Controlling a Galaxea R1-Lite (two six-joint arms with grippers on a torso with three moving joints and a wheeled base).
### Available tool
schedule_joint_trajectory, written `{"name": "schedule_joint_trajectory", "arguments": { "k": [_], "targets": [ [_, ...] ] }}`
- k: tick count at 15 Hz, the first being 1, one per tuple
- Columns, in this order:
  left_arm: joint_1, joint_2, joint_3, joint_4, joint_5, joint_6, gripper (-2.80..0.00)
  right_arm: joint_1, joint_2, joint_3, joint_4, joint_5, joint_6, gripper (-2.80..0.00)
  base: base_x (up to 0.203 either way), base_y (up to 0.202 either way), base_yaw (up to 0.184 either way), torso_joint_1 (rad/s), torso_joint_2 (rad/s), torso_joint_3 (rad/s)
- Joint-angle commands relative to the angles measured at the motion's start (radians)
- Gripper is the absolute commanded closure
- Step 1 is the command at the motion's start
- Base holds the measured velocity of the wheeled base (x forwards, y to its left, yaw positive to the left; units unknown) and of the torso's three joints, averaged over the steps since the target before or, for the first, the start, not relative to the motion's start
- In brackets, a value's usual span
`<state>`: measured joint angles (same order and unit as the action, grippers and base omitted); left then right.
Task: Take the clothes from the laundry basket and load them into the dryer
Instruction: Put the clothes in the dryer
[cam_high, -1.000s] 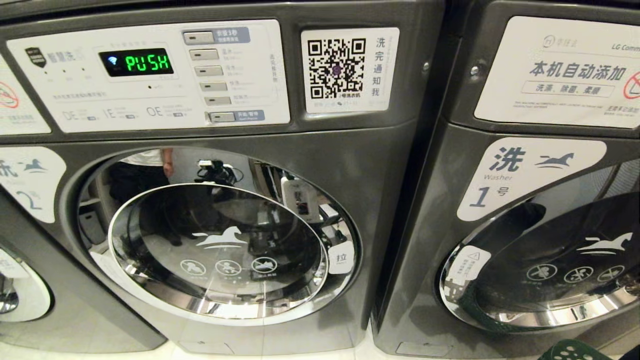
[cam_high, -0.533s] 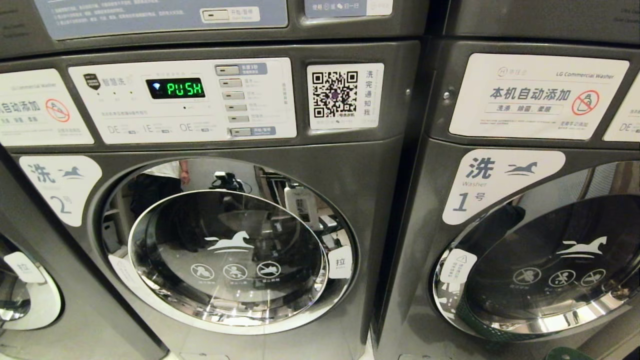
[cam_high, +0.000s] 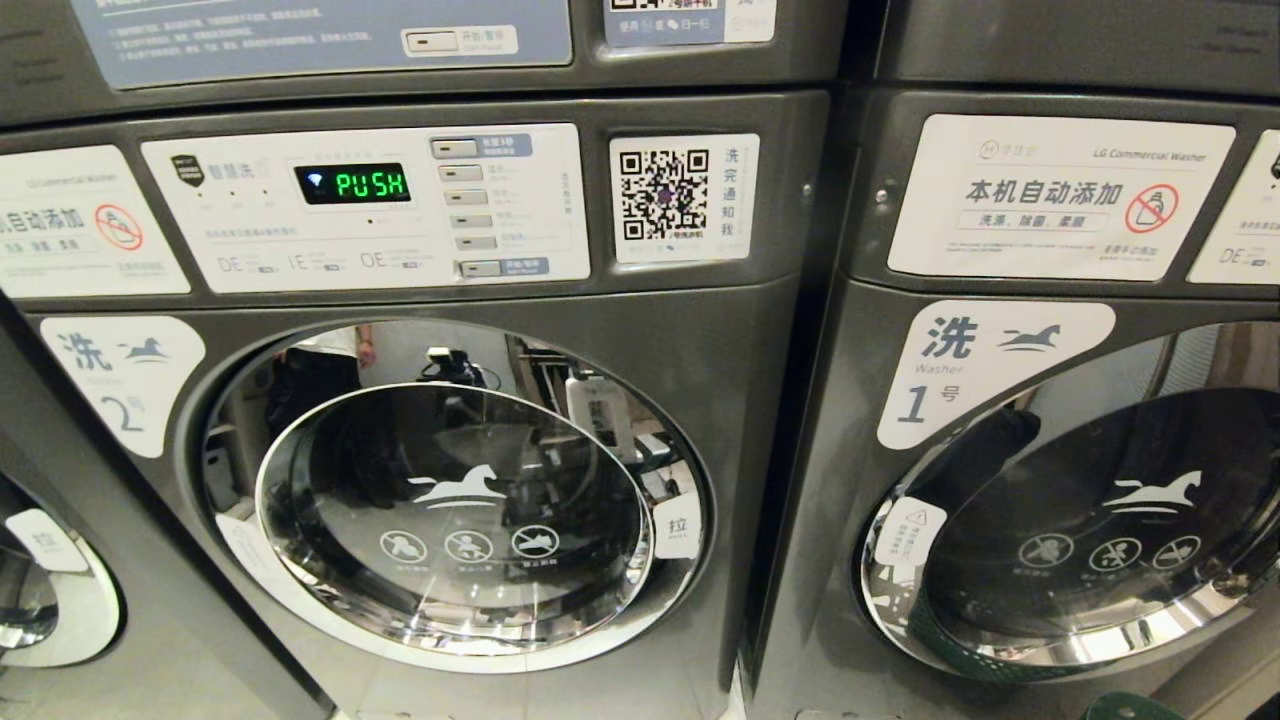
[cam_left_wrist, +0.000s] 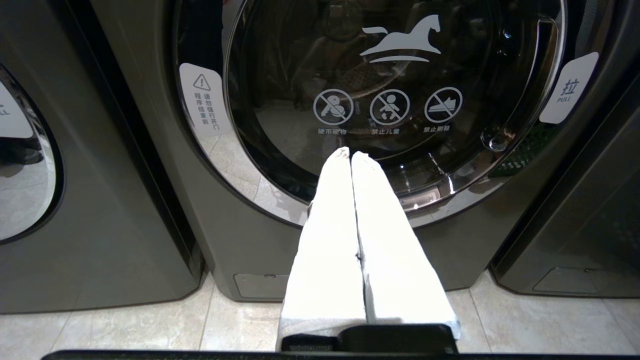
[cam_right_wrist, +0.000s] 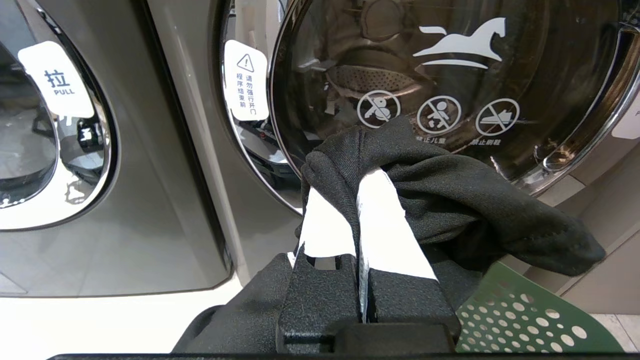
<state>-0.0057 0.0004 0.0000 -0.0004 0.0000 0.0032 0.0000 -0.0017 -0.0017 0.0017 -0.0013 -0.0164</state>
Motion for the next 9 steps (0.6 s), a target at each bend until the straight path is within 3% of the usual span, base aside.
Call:
{"name": "schedule_joint_trajectory", "arguments": {
  "k": [1, 9],
  "targets": [
    [-0.002, 0.000, 0.000, 0.000, 0.000, 0.000, 0.00, -0.001, 0.000, 0.000, 0.000, 0.000, 0.000, 0.00, 0.004, 0.066, -0.003, 0.010, 0.00, 0.002],
    [0.000, 0.000, 0.000, 0.000, 0.000, 0.000, 0.00, 0.000, 0.000, 0.000, 0.000, -0.002, 0.004, 0.00, 0.000, 0.184, -0.003, 0.001, 0.00, 0.003]
  ]
}}
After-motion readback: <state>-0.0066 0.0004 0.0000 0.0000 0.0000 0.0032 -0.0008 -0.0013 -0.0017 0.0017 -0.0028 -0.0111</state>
